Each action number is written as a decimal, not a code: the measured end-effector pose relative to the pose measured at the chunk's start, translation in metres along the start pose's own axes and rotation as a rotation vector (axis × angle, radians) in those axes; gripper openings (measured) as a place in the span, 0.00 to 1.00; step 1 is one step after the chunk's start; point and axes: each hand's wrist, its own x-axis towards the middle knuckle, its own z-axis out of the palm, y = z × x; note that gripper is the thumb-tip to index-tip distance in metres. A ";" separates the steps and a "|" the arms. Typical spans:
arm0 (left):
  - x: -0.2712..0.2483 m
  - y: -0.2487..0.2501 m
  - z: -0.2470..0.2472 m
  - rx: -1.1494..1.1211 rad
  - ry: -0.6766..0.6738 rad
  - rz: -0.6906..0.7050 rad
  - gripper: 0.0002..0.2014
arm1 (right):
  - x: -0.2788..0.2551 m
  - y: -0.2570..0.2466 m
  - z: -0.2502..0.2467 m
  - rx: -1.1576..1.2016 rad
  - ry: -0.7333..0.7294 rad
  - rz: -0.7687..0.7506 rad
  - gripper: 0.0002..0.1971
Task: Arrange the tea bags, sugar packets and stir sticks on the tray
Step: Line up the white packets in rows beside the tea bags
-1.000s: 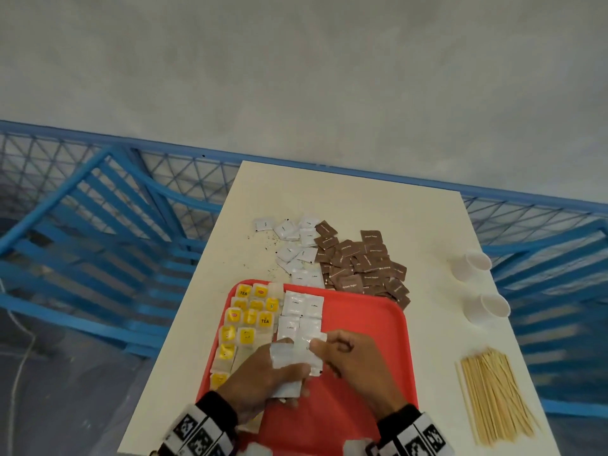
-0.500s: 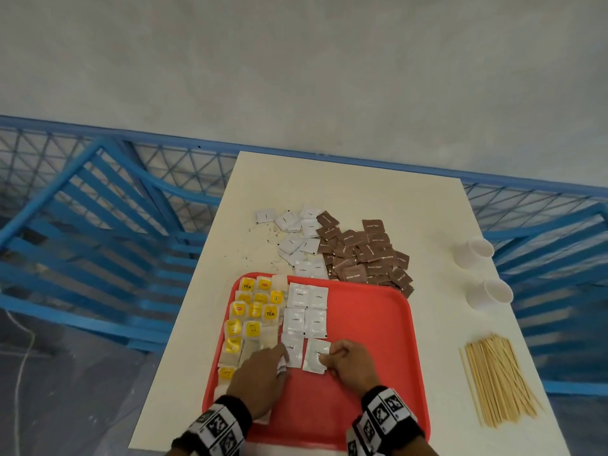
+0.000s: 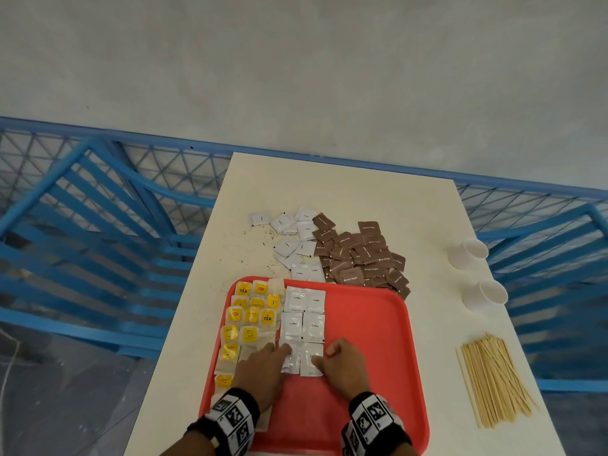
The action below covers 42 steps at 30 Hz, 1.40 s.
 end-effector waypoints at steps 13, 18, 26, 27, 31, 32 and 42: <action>-0.031 0.009 -0.068 -1.572 -0.289 -0.155 0.28 | -0.043 -0.040 -0.057 0.338 -0.128 -0.275 0.07; -0.038 0.035 -0.089 -1.858 -0.457 -0.092 0.36 | -0.074 -0.082 -0.072 0.151 -0.188 -0.538 0.26; -0.044 0.053 -0.101 -1.608 -0.304 0.041 0.31 | -0.074 -0.092 -0.084 0.286 -0.172 -0.622 0.07; -0.045 0.052 -0.101 -1.586 -0.288 0.039 0.31 | -0.074 -0.092 -0.087 0.317 -0.192 -0.626 0.05; -0.050 0.047 -0.097 -1.526 -0.206 0.065 0.24 | -0.065 -0.084 -0.091 0.354 -0.213 -0.580 0.07; -0.051 0.046 -0.096 -1.501 -0.172 0.079 0.21 | -0.062 -0.082 -0.093 0.368 -0.211 -0.563 0.08; -0.056 0.034 -0.083 -1.243 0.060 0.021 0.12 | -0.056 -0.089 -0.078 0.364 -0.324 -0.541 0.04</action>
